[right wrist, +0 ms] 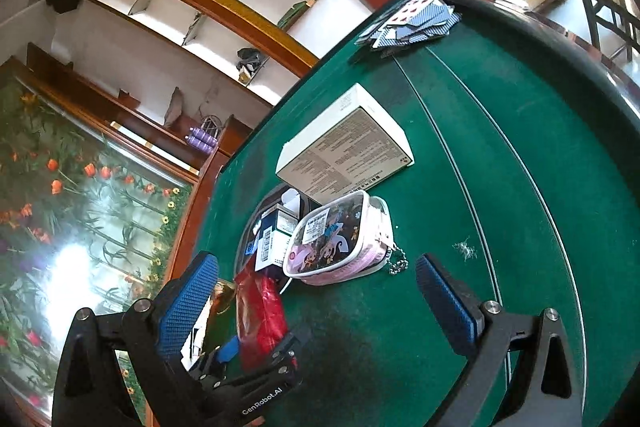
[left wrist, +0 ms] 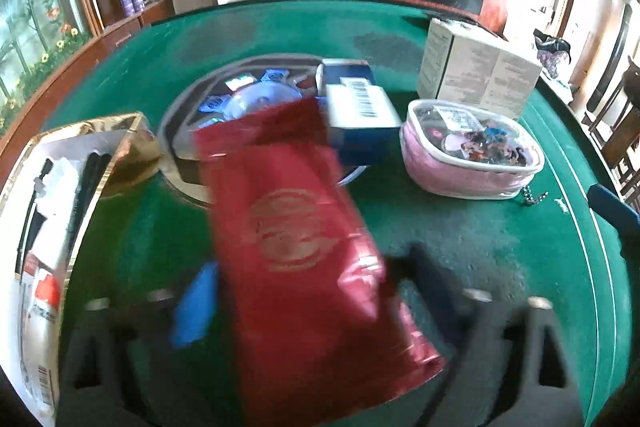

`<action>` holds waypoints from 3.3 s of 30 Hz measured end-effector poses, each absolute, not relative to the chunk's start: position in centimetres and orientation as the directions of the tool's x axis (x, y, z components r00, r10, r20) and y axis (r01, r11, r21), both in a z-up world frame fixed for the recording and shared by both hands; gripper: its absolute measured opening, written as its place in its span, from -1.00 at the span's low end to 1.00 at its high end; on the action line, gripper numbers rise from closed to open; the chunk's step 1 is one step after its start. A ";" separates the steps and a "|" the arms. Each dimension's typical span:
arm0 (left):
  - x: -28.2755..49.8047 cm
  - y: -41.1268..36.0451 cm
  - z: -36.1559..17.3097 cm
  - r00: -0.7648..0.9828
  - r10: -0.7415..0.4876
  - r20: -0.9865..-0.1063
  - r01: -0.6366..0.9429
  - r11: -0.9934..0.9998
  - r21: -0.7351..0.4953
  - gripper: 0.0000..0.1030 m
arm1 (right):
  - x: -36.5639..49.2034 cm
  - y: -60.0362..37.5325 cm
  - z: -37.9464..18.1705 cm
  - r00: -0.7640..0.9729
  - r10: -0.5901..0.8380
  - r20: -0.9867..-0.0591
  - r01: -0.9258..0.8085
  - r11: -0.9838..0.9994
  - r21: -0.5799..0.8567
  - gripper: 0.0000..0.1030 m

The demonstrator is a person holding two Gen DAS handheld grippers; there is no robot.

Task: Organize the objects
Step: 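Grasp the red pouch with the left tool and lift it, then carry the red pouch toward the tray with the left tool while the right tool grasps the white-and-blue medicine box, then lower the red pouch into the white tray and open the left tool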

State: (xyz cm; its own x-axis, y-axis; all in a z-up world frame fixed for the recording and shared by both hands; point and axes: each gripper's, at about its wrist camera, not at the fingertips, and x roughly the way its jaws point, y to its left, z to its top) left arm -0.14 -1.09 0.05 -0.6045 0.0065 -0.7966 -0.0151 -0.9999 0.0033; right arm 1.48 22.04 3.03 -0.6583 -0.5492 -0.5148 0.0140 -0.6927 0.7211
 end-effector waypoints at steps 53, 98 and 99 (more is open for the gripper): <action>9.8 -6.8 4.6 -0.593 0.386 -0.706 -0.257 -0.922 -0.289 -0.06 | 0.5 17.6 0.7 -0.620 -0.325 -0.714 -0.048 -0.893 0.448 0.96; 14.8 -24.3 6.4 -0.768 0.185 -0.613 0.038 -0.943 -0.331 -0.21 | -9.8 4.4 1.9 -0.440 -0.083 -0.894 0.061 -0.996 0.062 -0.29; 15.1 -24.4 6.6 -0.771 0.193 -0.606 0.032 -0.940 -0.340 -0.25 | -9.3 4.4 2.1 -0.453 -0.098 -0.886 0.065 -0.995 0.076 -0.29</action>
